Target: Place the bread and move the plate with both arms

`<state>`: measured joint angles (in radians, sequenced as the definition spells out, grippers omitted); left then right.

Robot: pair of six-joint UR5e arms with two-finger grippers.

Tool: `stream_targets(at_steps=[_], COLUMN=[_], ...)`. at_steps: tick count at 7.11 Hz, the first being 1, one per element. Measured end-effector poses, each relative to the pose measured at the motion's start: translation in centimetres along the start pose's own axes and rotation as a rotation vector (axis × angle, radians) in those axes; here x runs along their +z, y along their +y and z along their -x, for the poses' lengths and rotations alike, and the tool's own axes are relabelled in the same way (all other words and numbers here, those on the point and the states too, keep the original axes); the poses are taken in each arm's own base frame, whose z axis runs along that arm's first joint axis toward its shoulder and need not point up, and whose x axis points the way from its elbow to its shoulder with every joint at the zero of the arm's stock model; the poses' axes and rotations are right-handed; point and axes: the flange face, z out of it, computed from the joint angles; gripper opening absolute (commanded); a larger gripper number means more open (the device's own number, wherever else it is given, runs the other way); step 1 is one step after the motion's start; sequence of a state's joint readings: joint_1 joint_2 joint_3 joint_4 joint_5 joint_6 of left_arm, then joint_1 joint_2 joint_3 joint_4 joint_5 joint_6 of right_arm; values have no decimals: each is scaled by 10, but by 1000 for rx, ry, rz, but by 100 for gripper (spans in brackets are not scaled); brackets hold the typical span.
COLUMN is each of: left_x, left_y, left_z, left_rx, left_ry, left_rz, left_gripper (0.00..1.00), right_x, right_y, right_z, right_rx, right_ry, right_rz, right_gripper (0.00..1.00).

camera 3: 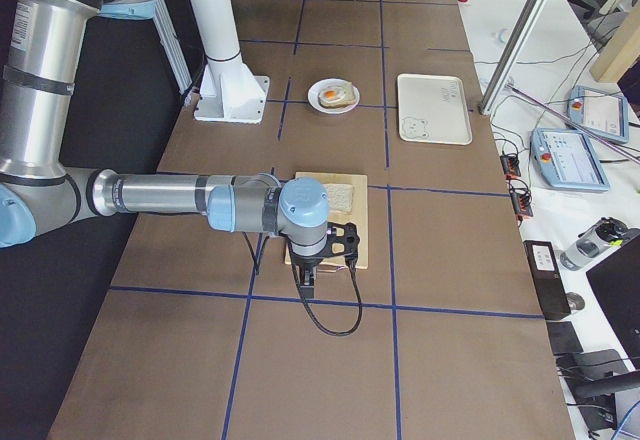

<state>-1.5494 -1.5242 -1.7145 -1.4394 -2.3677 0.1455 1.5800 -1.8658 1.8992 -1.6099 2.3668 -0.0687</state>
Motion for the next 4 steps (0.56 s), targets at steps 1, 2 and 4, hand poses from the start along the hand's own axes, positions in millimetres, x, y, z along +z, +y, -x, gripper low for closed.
stream_targets(at_steps=[1, 2, 4], left_x=[-1, -1, -2], left_y=[0, 0, -1], left_z=[-1, -1, -3], left_rx=[-3, -6, -2], left_ry=[4, 6, 7], left_rz=[-2, -3, -7], left_gripper=[100, 100, 100], right_x=[2, 3, 3], right_y=[0, 0, -1], right_z=[-2, -3, -1], right_rx=[4, 6, 8], right_ry=[0, 0, -26], right_rz=[4, 7, 4], right_gripper=[100, 100, 100])
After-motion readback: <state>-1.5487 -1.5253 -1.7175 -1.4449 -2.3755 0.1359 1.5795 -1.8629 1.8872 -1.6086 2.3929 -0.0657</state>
